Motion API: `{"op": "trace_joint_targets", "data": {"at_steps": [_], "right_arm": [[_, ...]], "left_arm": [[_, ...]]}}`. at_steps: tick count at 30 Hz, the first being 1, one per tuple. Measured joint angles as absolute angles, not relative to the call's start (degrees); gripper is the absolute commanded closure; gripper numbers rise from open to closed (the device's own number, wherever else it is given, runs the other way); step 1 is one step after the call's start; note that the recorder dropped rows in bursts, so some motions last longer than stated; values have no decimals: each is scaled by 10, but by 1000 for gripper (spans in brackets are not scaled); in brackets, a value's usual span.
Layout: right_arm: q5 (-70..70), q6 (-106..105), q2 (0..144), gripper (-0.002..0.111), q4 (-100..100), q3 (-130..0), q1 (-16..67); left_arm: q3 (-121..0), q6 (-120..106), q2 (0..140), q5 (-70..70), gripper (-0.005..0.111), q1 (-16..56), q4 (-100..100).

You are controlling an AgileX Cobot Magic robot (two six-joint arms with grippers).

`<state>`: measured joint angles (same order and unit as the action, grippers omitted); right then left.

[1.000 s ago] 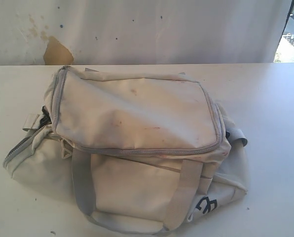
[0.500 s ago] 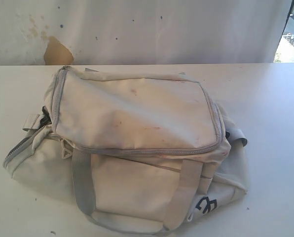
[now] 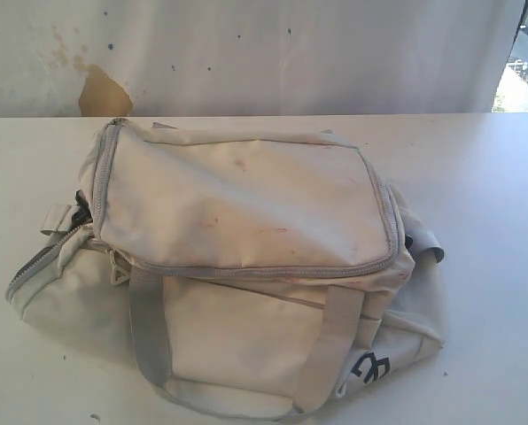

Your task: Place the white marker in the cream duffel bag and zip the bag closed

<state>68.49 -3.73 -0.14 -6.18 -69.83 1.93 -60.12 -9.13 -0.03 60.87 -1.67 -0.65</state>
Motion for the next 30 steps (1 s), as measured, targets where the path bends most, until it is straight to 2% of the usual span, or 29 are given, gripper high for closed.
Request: {"op": "trace_joint_targets", "data": {"at_steps": [7, 13, 23, 26, 30], "right_arm": [[693, -47, 0, 108, -62, -668, 21], [666, -47, 0, 108, -62, -626, 21], [448, -47, 2, 108, -62, -415, 21], [319, -47, 3, 108, -62, -291, 21], [170, -47, 3, 108, -62, -178, 21]], "left_arm": [[-590, -89, 0, 594, 107, 17, -20], [-551, -69, -1, 551, 107, 17, -21], [-267, -64, 0, 231, 107, 17, -21], [-165, -64, 1, 101, 107, 17, -21], [-57, -64, 2, 0, 107, 17, -21]]}}
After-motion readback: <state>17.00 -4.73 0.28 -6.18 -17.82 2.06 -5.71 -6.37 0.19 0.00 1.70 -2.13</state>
